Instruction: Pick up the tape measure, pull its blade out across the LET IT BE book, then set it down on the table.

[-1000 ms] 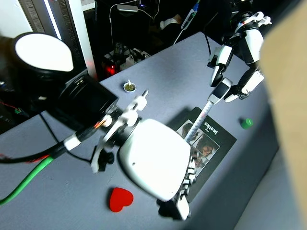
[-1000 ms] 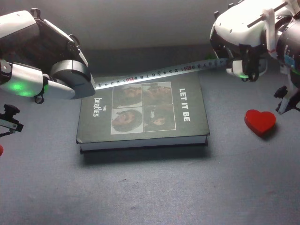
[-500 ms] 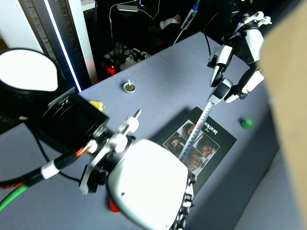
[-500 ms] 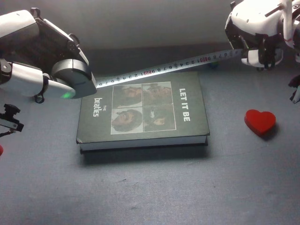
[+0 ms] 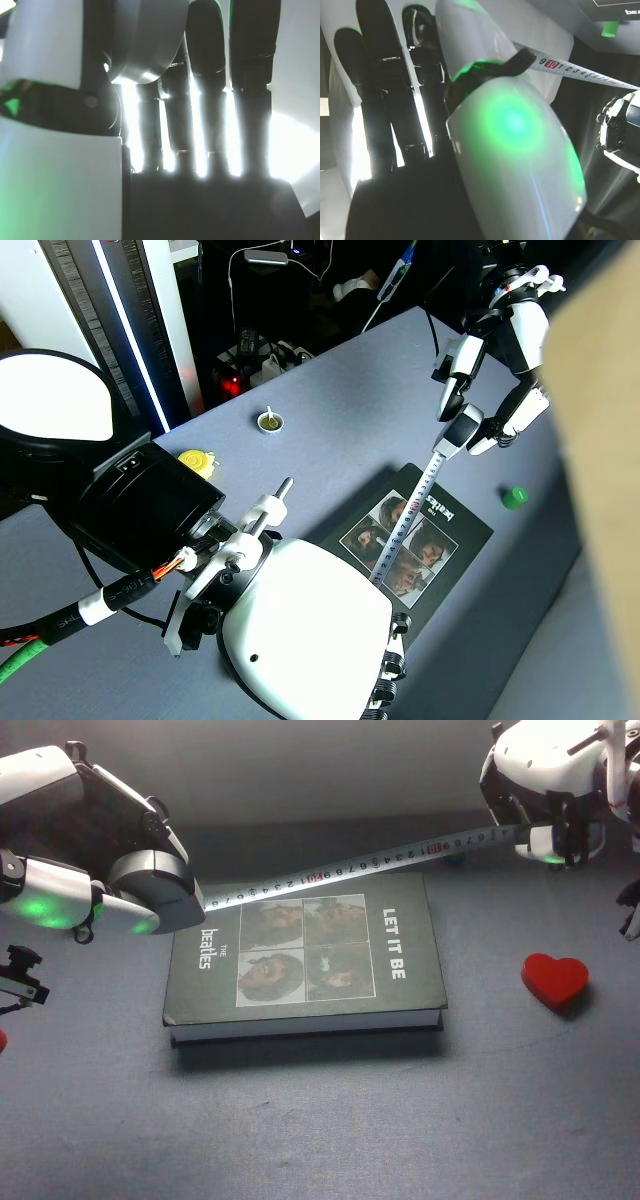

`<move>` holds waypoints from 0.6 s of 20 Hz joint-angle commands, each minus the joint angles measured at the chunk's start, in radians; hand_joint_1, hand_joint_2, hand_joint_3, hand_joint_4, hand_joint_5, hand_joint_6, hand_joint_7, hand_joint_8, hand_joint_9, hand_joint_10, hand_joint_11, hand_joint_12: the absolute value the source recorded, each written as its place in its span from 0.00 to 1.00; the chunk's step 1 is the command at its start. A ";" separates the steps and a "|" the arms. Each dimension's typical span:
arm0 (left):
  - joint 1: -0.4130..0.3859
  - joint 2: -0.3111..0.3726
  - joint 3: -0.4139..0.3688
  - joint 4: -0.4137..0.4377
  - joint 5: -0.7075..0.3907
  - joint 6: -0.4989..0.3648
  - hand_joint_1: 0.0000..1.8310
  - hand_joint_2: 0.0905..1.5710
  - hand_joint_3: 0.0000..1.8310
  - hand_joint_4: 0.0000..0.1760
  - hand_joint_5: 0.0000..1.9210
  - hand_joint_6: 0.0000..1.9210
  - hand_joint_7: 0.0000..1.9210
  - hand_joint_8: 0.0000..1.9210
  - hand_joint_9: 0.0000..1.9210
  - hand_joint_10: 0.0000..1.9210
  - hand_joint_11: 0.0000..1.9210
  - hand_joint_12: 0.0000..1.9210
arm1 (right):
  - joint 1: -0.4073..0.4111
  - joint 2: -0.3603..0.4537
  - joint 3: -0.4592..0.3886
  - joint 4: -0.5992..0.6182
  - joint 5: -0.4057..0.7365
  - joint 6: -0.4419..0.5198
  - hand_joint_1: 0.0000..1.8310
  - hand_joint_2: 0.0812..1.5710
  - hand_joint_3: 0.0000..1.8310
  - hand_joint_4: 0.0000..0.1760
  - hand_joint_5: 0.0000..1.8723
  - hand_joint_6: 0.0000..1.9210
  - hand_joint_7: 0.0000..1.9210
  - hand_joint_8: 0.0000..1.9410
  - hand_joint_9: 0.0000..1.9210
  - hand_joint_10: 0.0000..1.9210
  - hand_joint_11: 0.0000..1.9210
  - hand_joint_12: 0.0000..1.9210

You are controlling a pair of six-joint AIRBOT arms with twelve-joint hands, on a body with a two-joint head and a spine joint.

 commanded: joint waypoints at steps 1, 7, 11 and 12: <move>-0.004 0.007 0.010 -0.009 -0.087 0.007 0.76 0.65 0.00 0.00 0.54 0.32 0.60 0.35 0.58 0.53 0.65 0.35 | 0.008 0.016 0.004 -0.072 -0.099 -0.028 0.66 0.73 0.00 0.00 0.41 0.65 0.53 0.53 0.56 0.19 0.35 0.61; -0.004 0.008 0.010 -0.010 -0.090 0.007 0.76 0.65 0.00 0.00 0.55 0.30 0.59 0.36 0.59 0.51 0.67 0.35 | 0.007 0.014 -0.013 -0.073 -0.106 -0.031 0.65 0.74 0.00 0.00 0.39 0.67 0.50 0.56 0.51 0.17 0.31 0.59; -0.004 0.008 0.010 -0.010 -0.090 0.007 0.76 0.65 0.00 0.00 0.55 0.30 0.59 0.36 0.59 0.51 0.66 0.34 | 0.001 0.014 -0.013 -0.074 -0.105 -0.032 0.44 0.72 0.00 0.00 0.32 0.11 0.38 0.05 0.36 0.03 0.17 0.50; -0.004 0.008 0.010 -0.010 -0.090 0.007 0.76 0.65 0.00 0.00 0.55 0.30 0.59 0.36 0.59 0.51 0.66 0.34 | -0.002 0.014 -0.013 -0.075 -0.104 -0.033 0.35 0.70 0.00 0.00 0.24 0.01 0.27 0.00 0.24 0.00 0.06 0.46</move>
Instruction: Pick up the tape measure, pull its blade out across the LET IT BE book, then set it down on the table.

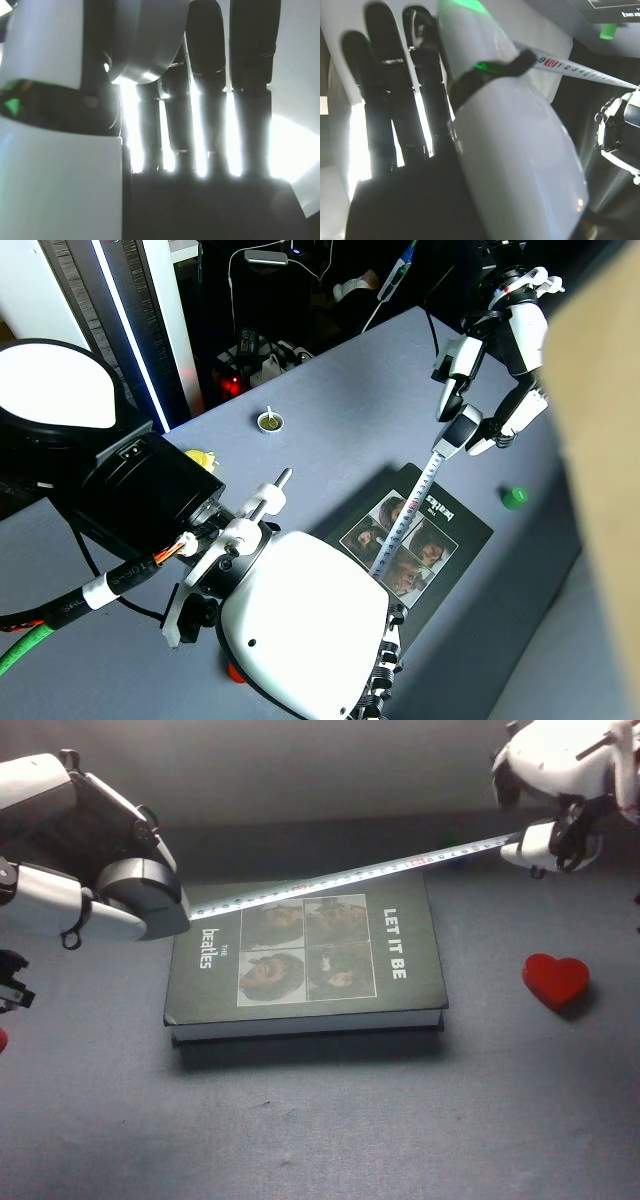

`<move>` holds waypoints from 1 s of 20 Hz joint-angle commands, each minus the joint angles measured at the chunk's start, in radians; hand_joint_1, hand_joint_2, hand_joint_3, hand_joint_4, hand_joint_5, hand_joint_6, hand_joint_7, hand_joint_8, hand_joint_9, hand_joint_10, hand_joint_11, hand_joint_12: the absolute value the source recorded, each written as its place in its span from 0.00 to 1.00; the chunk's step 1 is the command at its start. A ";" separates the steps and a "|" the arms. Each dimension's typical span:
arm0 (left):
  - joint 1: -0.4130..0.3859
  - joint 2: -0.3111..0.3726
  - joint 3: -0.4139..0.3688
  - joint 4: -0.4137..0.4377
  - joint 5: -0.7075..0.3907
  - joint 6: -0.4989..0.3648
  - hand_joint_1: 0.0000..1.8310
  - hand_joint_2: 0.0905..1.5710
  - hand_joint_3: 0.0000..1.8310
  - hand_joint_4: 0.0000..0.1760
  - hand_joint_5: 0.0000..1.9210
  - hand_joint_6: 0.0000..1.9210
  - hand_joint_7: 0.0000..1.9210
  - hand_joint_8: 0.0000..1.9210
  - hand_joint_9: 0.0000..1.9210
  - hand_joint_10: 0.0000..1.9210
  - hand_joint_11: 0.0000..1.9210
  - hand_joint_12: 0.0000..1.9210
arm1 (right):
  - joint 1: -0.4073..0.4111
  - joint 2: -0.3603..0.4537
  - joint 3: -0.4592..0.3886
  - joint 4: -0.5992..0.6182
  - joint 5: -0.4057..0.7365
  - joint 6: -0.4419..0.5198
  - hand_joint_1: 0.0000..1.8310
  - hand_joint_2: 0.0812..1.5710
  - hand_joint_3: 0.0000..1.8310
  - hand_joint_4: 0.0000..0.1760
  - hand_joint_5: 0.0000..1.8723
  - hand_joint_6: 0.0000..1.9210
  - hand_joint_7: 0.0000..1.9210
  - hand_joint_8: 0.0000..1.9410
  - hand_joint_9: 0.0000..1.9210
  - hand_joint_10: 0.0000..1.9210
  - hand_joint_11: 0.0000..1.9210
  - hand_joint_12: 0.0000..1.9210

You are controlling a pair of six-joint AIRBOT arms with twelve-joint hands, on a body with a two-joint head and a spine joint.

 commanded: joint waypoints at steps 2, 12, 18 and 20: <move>-0.010 0.005 0.001 -0.018 -0.113 -0.009 0.76 0.65 0.00 0.00 0.55 0.30 0.59 0.36 0.59 0.52 0.66 0.34 | 0.006 0.007 0.002 -0.065 -0.040 -0.008 0.24 0.68 0.00 0.00 0.13 0.00 0.13 0.00 0.12 0.00 0.00 0.34; 0.002 0.008 0.006 -0.019 -0.117 -0.009 0.72 0.63 0.00 0.00 0.59 0.27 0.66 0.33 0.67 0.30 0.68 0.33 | 0.003 0.024 -0.041 -0.064 -0.037 -0.045 0.00 0.60 0.00 0.00 0.00 0.00 0.00 0.00 0.00 0.00 0.00 0.00; 0.011 0.009 0.018 -0.019 -0.128 -0.026 0.71 0.62 0.00 0.00 0.62 0.22 0.69 0.29 0.78 0.04 0.71 0.26 | 0.038 0.097 -0.149 -0.063 -0.044 -0.059 0.00 0.60 0.00 0.00 0.00 0.00 0.00 0.00 0.00 0.00 0.00 0.00; 0.010 0.009 0.020 -0.019 -0.128 -0.032 0.76 0.60 0.00 0.00 0.68 0.05 0.70 0.20 0.71 0.30 0.71 0.26 | 0.049 0.117 -0.180 -0.063 -0.052 -0.065 0.00 0.60 0.00 0.00 0.00 0.00 0.00 0.00 0.00 0.00 0.01 0.00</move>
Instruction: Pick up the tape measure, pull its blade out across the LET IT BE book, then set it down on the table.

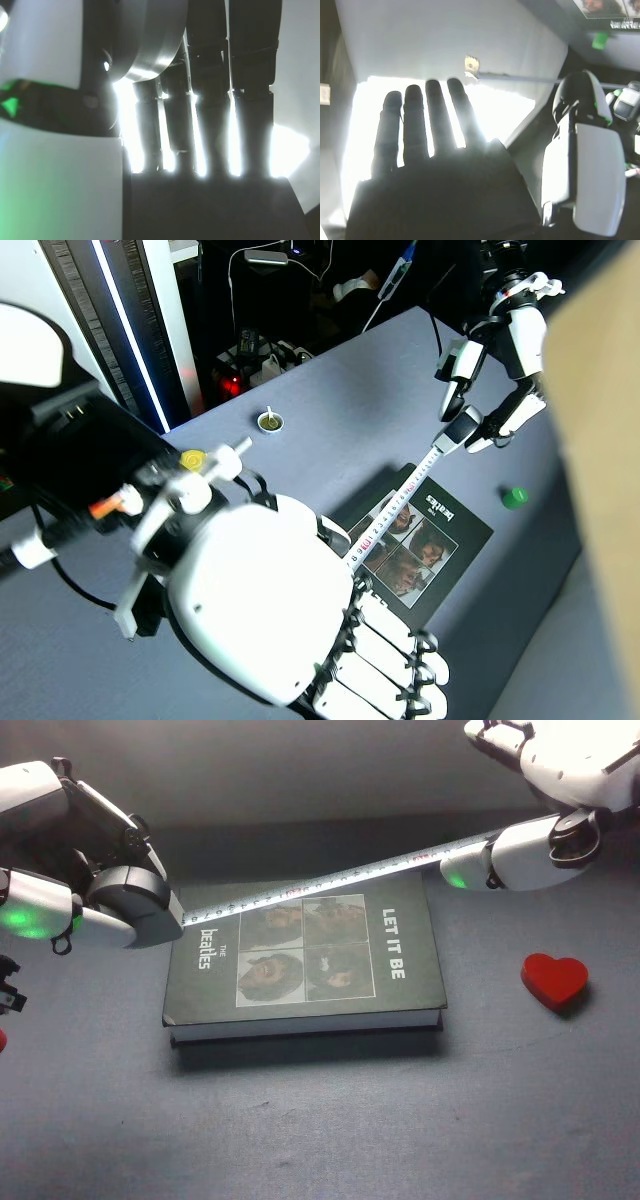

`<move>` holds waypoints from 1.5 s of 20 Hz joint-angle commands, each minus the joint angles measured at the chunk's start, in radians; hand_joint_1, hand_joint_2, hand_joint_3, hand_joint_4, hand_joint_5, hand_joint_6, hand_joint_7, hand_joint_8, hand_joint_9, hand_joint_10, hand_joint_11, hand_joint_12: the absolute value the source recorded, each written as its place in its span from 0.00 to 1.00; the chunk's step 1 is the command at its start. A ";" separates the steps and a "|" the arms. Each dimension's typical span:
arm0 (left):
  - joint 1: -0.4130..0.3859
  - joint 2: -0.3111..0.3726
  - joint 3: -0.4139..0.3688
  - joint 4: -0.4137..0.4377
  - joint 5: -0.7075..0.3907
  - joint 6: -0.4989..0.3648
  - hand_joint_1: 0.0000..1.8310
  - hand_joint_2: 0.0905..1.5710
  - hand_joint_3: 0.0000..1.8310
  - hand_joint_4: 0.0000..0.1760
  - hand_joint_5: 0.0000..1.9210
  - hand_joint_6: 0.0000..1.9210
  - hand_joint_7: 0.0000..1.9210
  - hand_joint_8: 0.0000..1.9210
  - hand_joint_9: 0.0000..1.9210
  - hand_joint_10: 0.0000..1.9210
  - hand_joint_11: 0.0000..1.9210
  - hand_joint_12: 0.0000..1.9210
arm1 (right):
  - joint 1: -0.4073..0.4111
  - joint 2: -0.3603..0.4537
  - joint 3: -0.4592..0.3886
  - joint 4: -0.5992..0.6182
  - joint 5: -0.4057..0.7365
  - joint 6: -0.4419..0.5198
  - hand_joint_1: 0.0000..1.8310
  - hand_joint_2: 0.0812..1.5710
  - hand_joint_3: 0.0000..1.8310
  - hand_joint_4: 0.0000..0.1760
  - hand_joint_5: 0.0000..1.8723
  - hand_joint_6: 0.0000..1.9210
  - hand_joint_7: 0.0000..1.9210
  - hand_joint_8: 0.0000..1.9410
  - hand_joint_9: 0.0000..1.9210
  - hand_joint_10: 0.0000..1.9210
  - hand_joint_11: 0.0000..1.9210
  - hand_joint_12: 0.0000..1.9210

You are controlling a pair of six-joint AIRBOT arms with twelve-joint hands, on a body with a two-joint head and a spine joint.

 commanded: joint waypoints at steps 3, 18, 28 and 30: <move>-0.011 0.009 0.005 -0.024 -0.122 -0.016 0.76 0.65 0.00 0.00 0.54 0.30 0.60 0.35 0.59 0.52 0.67 0.34 | 0.016 0.025 -0.026 -0.063 -0.040 -0.007 0.00 0.60 0.00 0.00 0.00 0.00 0.00 0.00 0.00 0.00 0.01 0.01; 0.078 -0.081 0.142 -0.028 -0.201 -0.130 0.77 0.62 0.00 0.00 0.60 0.20 0.67 0.23 0.64 0.47 0.65 0.38 | 0.031 0.128 -0.104 0.045 0.028 0.059 0.00 0.61 0.00 0.00 0.00 0.00 0.00 0.00 0.00 0.00 0.02 0.01; 0.207 -0.204 0.363 0.092 -0.324 -0.321 0.76 0.65 0.00 0.00 0.53 0.33 0.60 0.35 0.57 0.54 0.64 0.38 | -0.011 0.087 -0.112 0.044 0.038 0.154 0.00 0.61 0.00 0.00 0.00 0.00 0.00 0.00 0.00 0.00 0.03 0.02; 0.214 -0.219 0.393 0.092 -0.327 -0.332 0.77 0.63 0.00 0.00 0.58 0.23 0.65 0.28 0.63 0.48 0.67 0.35 | -0.010 0.086 -0.113 0.044 0.039 0.159 0.00 0.61 0.00 0.00 0.00 0.00 0.00 0.00 0.00 0.00 0.03 0.02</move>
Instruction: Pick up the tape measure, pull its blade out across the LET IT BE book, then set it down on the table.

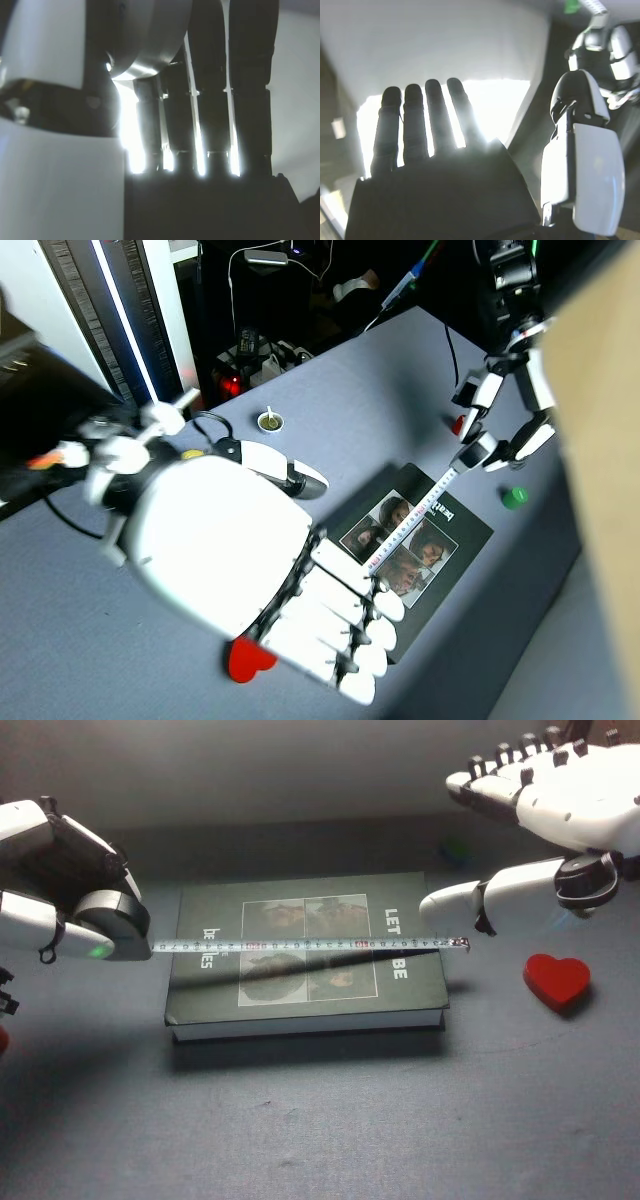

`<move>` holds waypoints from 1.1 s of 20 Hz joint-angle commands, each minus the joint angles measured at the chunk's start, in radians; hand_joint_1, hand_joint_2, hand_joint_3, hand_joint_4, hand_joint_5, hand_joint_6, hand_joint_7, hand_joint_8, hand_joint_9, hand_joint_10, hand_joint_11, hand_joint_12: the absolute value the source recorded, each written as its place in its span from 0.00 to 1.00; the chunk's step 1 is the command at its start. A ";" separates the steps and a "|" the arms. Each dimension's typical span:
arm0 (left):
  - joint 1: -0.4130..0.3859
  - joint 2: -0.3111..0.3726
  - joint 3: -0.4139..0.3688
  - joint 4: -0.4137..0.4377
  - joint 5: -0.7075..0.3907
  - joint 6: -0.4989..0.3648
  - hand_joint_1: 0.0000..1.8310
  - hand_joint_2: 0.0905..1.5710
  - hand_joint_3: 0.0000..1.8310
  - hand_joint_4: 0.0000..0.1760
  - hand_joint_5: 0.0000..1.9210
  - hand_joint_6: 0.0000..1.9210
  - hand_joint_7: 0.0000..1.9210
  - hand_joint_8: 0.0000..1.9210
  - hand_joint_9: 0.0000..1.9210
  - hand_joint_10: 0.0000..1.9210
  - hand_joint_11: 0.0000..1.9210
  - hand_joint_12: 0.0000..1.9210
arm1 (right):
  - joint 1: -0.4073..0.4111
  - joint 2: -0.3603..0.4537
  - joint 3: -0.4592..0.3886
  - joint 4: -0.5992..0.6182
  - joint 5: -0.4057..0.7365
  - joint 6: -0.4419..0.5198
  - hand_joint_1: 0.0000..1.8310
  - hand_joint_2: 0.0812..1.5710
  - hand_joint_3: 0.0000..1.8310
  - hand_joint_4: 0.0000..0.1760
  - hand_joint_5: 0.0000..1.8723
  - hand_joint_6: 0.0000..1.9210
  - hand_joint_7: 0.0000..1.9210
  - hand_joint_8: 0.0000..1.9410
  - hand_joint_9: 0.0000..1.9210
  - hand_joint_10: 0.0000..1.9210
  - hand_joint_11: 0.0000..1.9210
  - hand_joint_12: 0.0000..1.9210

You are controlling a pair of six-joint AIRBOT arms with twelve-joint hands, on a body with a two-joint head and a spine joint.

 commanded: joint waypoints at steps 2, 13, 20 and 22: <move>0.005 -0.006 0.027 -0.051 -0.112 -0.026 0.76 0.64 0.00 0.00 0.55 0.28 0.61 0.32 0.60 0.50 0.67 0.33 | 0.012 0.008 -0.002 -0.053 -0.020 0.007 0.00 0.61 0.00 0.00 0.00 0.00 0.00 0.00 0.00 0.00 0.02 0.02; 0.114 -0.065 0.145 -0.054 -0.205 -0.118 0.77 0.62 0.00 0.00 0.60 0.22 0.65 0.26 0.65 0.45 0.70 0.30 | 0.006 0.007 -0.008 -0.059 -0.021 0.008 0.00 0.62 0.00 0.00 0.00 0.00 0.00 0.00 0.00 0.00 0.02 0.02; 0.170 -0.086 0.185 -0.059 -0.257 -0.137 0.71 0.62 0.00 0.00 0.62 0.24 0.70 0.27 0.76 0.07 0.73 0.22 | 0.005 0.007 -0.009 -0.066 -0.020 0.010 0.00 0.62 0.00 0.00 0.00 0.00 0.00 0.00 0.00 0.00 0.02 0.03; 0.169 -0.095 0.207 -0.052 -0.266 -0.139 0.71 0.62 0.00 0.00 0.61 0.25 0.69 0.29 0.78 0.04 0.73 0.21 | 0.005 0.007 -0.009 -0.067 -0.019 0.010 0.00 0.62 0.00 0.00 0.00 0.00 0.00 0.00 0.00 0.00 0.02 0.03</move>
